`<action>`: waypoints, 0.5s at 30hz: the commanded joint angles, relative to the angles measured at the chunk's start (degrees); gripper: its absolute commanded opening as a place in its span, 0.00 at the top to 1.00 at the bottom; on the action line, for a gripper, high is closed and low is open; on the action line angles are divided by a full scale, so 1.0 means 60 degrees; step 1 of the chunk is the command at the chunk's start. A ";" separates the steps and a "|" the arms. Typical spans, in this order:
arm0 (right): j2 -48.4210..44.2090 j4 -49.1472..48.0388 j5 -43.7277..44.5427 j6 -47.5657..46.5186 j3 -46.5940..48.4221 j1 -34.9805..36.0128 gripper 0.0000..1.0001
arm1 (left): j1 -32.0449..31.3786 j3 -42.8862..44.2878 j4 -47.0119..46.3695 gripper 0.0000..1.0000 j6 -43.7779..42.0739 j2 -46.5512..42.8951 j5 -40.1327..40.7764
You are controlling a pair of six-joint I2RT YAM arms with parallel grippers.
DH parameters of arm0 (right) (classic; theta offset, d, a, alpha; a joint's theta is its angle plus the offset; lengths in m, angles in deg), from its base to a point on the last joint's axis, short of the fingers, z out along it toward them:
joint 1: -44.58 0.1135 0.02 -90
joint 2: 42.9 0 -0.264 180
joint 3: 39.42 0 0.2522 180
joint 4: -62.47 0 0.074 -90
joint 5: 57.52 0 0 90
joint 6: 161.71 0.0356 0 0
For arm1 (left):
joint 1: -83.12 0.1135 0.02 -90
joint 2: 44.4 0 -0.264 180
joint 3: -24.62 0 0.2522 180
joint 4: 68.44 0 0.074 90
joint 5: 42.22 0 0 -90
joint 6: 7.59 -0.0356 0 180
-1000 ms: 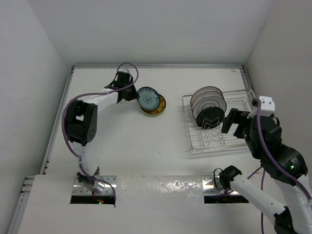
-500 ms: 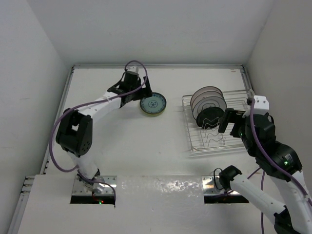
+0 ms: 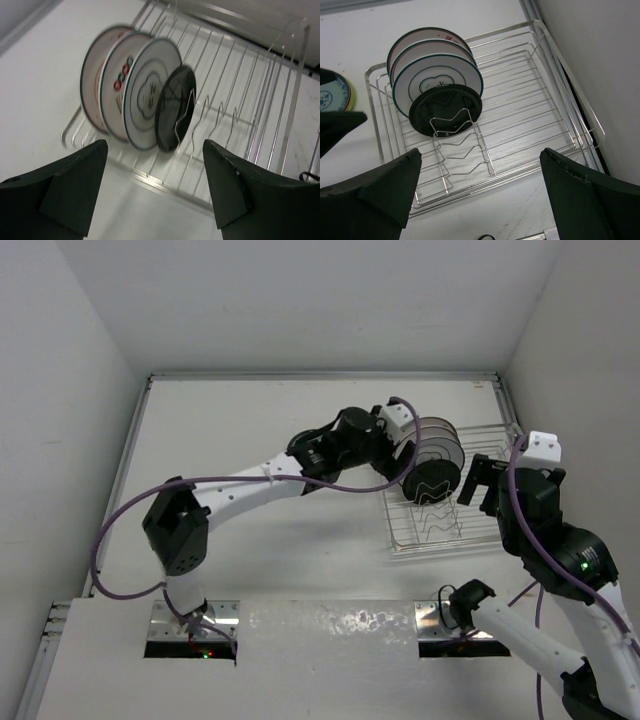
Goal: Unload the plates from the dish rack
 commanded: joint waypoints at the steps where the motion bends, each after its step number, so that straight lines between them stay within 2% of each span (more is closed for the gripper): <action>1: -0.0115 -0.0057 0.0390 -0.0120 0.0396 0.0050 0.01 | 0.0011 0.1610 -0.0461 0.30 -0.1366 0.0853 -0.0847; 8: -0.0188 0.0119 0.0185 -0.0339 0.0455 0.0050 0.01 | -0.0224 0.3944 0.0699 0.34 -0.1806 0.3271 -0.1009; 9: -0.0203 0.0119 0.0185 -0.0369 0.0469 0.0050 0.01 | -0.0238 0.4236 0.0771 0.40 -0.1850 0.3432 -0.0980; 12: -0.0261 0.0133 0.0170 -0.0471 0.0513 0.0050 0.01 | -0.0341 0.4327 0.0700 0.48 -0.1865 0.3829 -0.1126; 15: -0.0291 0.0133 0.0170 -0.0515 0.0499 0.0050 0.01 | -0.0443 0.4298 0.0509 0.49 -0.1850 0.3976 -0.1156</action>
